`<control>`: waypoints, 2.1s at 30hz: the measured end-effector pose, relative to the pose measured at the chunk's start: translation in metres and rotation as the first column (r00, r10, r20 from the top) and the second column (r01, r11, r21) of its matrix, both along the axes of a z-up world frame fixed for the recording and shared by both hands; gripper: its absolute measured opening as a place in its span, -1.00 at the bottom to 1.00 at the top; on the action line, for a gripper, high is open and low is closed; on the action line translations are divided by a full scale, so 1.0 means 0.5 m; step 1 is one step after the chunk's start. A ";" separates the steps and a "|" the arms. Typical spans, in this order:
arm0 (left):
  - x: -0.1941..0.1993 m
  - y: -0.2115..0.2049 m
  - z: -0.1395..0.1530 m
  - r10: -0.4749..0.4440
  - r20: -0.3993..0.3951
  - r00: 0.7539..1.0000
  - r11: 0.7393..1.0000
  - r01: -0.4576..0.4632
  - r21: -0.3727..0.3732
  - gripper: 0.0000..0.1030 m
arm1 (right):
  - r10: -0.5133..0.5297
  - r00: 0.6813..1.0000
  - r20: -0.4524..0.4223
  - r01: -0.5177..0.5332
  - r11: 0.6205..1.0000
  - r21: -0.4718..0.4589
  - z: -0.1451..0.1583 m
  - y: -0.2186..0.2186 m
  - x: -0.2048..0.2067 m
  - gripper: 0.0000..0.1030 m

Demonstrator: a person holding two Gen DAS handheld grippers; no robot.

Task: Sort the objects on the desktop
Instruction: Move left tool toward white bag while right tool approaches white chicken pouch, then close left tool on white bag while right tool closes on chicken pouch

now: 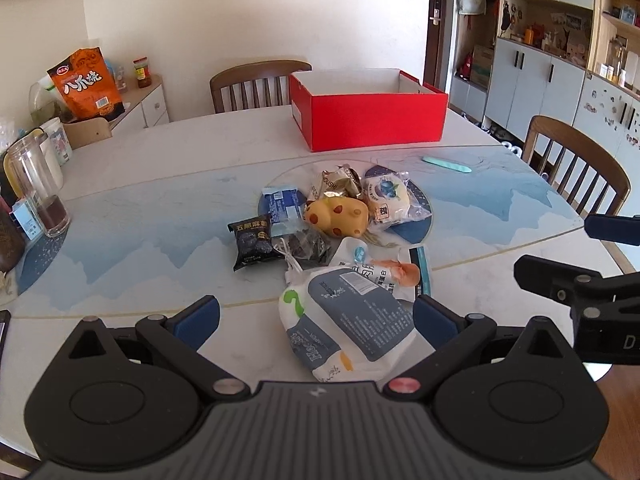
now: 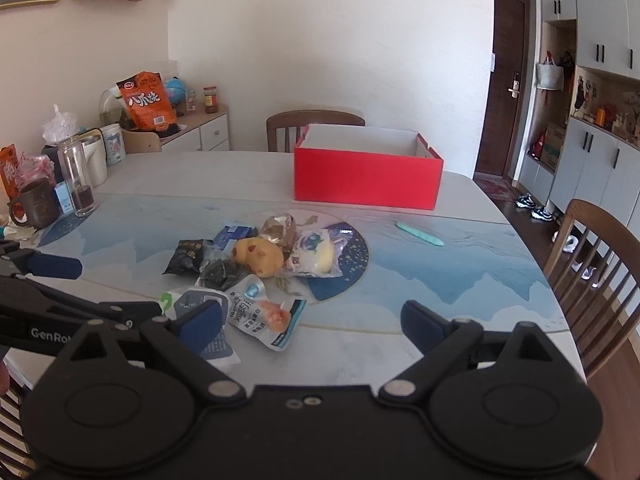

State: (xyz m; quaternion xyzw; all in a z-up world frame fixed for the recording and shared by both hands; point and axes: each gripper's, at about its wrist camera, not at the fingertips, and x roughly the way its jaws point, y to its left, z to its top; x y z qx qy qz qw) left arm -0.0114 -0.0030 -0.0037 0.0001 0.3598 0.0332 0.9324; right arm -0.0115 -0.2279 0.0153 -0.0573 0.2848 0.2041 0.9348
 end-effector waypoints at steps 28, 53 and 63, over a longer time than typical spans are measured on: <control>0.080 0.009 -0.131 -0.334 -0.007 0.942 0.940 0.334 0.066 1.00 | 0.032 0.990 -0.136 -0.042 0.996 -0.072 -0.105 0.097 0.167 0.66; 0.102 0.019 -0.171 -0.433 -0.053 0.900 0.898 0.436 0.063 0.44 | 0.091 0.947 -0.307 -0.103 0.994 -0.022 -0.203 0.148 0.251 0.21; 0.094 0.050 -0.155 -0.394 -0.048 0.918 0.919 0.394 -0.009 0.10 | 0.146 0.933 -0.330 -0.144 0.989 0.033 -0.199 0.147 0.258 -0.37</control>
